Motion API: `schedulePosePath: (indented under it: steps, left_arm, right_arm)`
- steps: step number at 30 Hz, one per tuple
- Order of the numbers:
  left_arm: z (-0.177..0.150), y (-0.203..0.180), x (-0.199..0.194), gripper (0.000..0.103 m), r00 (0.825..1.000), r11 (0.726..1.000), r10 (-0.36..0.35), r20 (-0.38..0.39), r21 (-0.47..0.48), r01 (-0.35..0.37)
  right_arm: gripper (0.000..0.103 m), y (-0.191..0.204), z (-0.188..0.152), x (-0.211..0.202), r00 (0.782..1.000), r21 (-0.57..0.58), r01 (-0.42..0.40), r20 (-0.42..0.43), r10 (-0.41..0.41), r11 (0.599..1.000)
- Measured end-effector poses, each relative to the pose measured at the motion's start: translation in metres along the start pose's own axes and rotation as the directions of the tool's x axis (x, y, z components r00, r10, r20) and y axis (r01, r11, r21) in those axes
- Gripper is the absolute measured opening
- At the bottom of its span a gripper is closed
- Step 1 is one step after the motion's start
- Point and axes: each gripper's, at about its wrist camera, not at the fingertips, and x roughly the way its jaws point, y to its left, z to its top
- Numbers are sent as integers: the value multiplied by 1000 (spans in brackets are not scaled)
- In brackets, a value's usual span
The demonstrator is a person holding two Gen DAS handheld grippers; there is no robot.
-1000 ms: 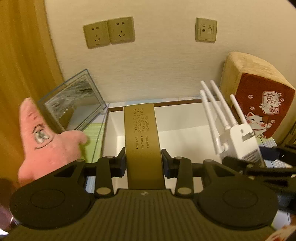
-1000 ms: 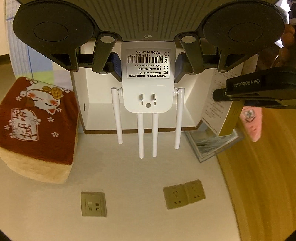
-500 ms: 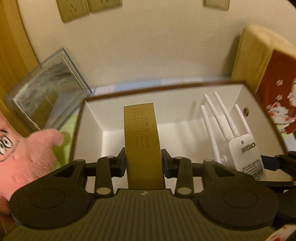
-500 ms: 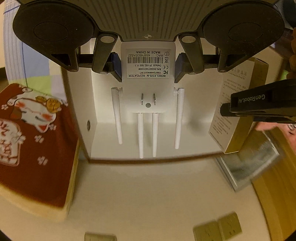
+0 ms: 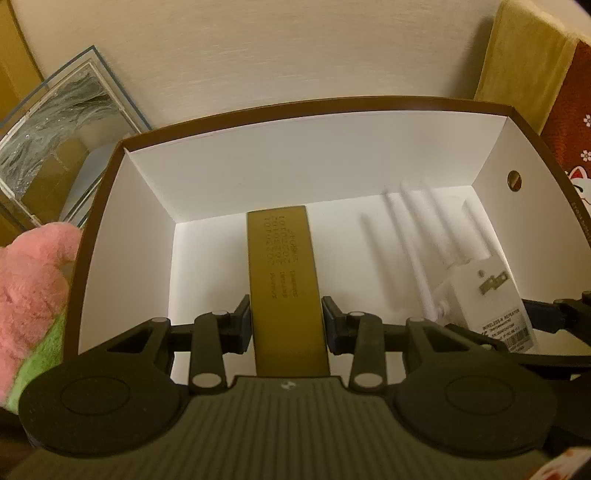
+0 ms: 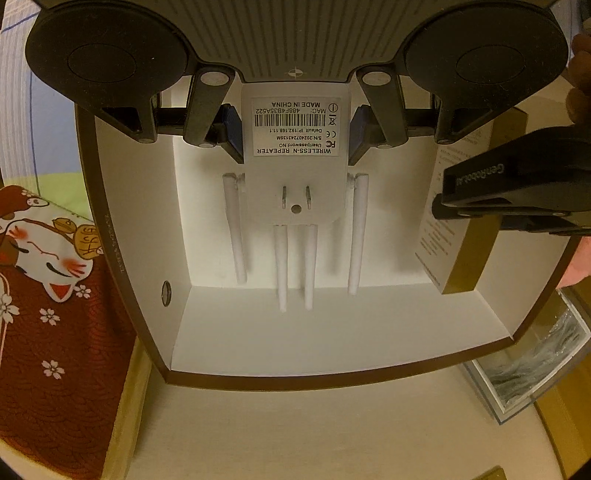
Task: Organize rigid objects
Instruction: 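Lift both held items and carry them over the brown box, then lower both items into the brown box and open both tools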
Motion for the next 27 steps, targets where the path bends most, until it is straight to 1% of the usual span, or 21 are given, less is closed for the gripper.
schedulePosePath:
  steps: [1,2,4,6,8,11,16,18,22,27]
  left_arm:
    - [-1,-2,0,39,1000,1000,2,-5,7,-2]
    - [-1,-5,0,49,1000,1000,3,-13,16,-3]
    - [-1,-7,-1,57,1000,1000,17,0,22,-17]
    - [-3,-7,-6,62,1000,1000,4,18,29,-4]
    - [-3,-7,-8,62,1000,1000,3,17,29,-4]
    - [-5,-5,-12,62,1000,1000,-16,19,27,15]
    - [-9,0,-25,62,999,999,-24,37,25,23]
    - [-9,1,-33,62,998,999,-25,51,23,24]
    - [-12,4,-57,62,995,999,-31,93,30,28]
    - [-17,3,-91,62,988,999,-21,152,50,14]
  right_arm:
    - [52,0,0,0,1000,1,4,7,-4,1000]
    - [52,0,1,-1,1000,5,11,19,-12,1000]
    - [53,0,1,-3,999,0,30,30,-30,1000]
    - [56,1,1,-5,998,-6,48,34,-48,999]
    - [59,0,-1,-8,998,-8,48,39,-48,999]
    - [61,-2,-3,-14,998,-7,40,51,-39,999]
    - [62,-1,-5,-25,997,-7,37,72,-36,999]
    - [62,0,-4,-28,996,-1,34,85,-34,999]
    - [62,-3,-9,-46,992,17,20,125,-22,1000]
    - [62,-2,-14,-76,981,10,10,195,-12,1000]
